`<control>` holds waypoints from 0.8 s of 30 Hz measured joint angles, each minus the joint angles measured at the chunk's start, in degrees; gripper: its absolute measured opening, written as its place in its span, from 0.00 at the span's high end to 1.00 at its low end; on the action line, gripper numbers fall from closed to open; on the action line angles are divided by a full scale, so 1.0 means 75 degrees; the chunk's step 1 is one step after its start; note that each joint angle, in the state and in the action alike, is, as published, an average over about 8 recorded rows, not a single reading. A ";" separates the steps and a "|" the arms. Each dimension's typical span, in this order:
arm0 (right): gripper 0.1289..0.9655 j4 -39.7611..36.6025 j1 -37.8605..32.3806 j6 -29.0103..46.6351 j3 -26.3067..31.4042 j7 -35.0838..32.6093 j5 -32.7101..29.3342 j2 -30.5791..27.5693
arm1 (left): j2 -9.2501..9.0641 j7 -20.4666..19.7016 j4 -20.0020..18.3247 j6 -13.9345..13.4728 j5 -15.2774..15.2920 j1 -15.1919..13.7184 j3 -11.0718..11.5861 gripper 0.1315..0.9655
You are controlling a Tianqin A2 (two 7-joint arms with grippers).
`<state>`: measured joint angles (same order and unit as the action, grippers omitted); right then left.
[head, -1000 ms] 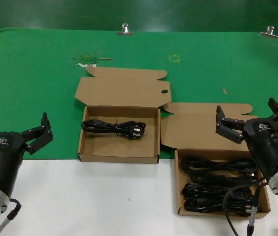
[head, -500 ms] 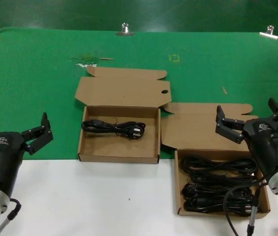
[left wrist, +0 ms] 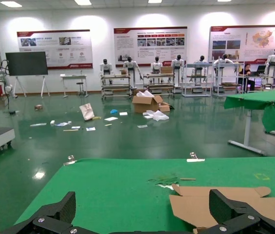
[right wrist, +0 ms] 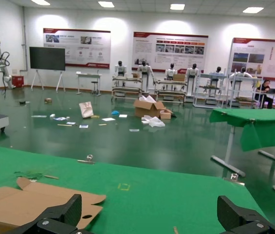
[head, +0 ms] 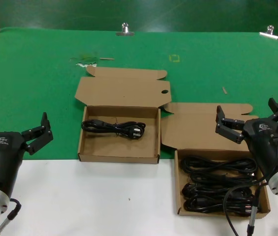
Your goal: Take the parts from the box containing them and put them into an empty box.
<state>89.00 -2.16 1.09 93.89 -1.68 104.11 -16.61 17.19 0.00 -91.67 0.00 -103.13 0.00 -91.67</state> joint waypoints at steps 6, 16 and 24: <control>0.00 0.0000 0.0000 0.0000 0.0000 0.0000 0.0000 0.0000 | 0.0000 -0.0002 0.0000 0.0000 0.0000 0.0000 0.0000 0.00; 0.00 0.0000 0.0000 0.0000 0.0000 0.0000 0.0000 0.0000 | 0.0000 -0.0002 0.0000 0.0000 0.0000 0.0000 0.0000 0.00; 0.00 0.0000 0.0000 0.0000 0.0000 0.0000 0.0000 0.0000 | 0.0000 -0.0001 0.0000 0.0000 0.0000 0.0000 0.0000 0.00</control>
<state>89.00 -2.16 1.09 93.89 -1.68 104.11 -16.61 17.19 0.00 -91.67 0.00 -103.13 0.00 -91.67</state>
